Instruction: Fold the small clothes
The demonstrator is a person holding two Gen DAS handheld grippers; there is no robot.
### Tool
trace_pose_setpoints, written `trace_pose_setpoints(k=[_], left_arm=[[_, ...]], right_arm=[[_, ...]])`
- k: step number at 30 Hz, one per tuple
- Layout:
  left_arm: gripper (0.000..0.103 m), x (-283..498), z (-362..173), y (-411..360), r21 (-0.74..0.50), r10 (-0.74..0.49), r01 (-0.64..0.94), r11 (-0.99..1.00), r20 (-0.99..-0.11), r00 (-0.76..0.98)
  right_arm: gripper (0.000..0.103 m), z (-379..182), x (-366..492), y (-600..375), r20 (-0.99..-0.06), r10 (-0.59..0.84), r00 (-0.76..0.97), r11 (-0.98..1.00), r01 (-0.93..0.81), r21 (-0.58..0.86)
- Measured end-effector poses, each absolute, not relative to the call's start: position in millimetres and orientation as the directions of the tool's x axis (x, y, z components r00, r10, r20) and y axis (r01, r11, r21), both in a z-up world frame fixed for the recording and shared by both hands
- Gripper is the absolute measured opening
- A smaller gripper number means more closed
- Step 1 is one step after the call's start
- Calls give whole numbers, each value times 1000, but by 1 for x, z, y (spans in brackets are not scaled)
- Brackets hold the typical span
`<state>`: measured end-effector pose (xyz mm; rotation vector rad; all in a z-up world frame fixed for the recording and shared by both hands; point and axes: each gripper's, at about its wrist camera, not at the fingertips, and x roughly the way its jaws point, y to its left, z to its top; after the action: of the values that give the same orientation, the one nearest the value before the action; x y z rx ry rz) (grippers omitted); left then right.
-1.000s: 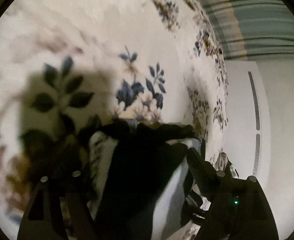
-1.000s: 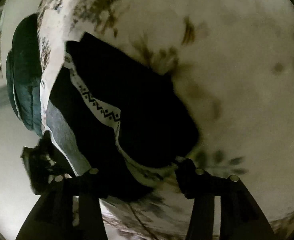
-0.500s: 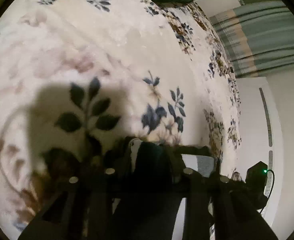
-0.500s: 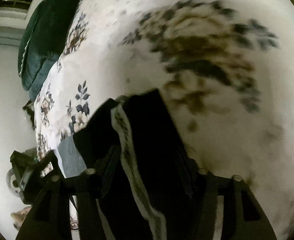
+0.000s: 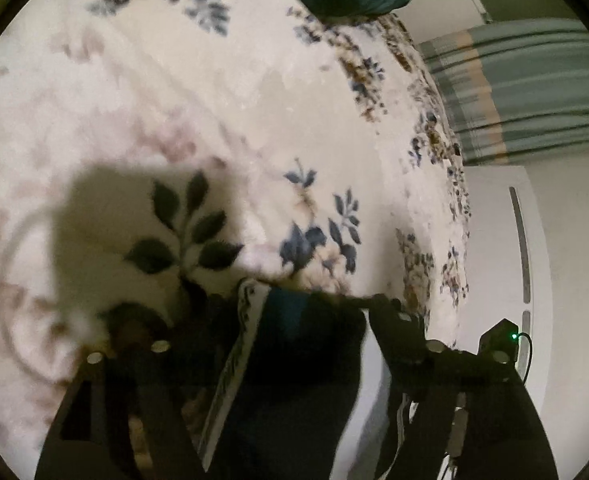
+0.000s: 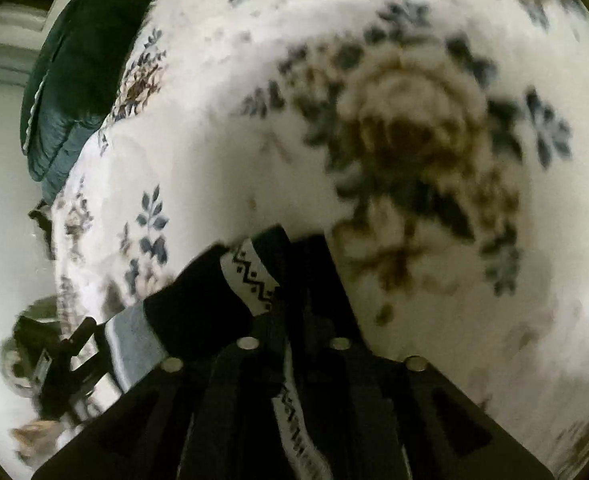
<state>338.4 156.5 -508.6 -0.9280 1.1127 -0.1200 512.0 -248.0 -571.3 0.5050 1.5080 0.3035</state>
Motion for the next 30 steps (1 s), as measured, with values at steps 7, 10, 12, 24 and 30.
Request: trace_pose_setpoints(k=[7,10,12,24,30], left_arm=[[80,248,-479,152,-523,-374,-387,759,-838,397],[80,205,-500,144,-498,-389,-465,732,-866,315],[80,179,-519,138,-479,-408,-524,705,-877,252],[103,163,-576,109,-425,-391,-525,738,-903,181],[103,157,-575,93,-387,-309,-542,746,-922,233]], right_arm=[[47,-557,430,-282,-845,534,-7,833,177,525],[52,-563,400,-289,-847,530,-30,831,216,512],[52,-570,385,-292,-847,529,-48,828,249,503],[52,-583,356,-301,-868,496,-17,821,334,462],[50,-593,356,-292,-887,461,-32,851,299,432]])
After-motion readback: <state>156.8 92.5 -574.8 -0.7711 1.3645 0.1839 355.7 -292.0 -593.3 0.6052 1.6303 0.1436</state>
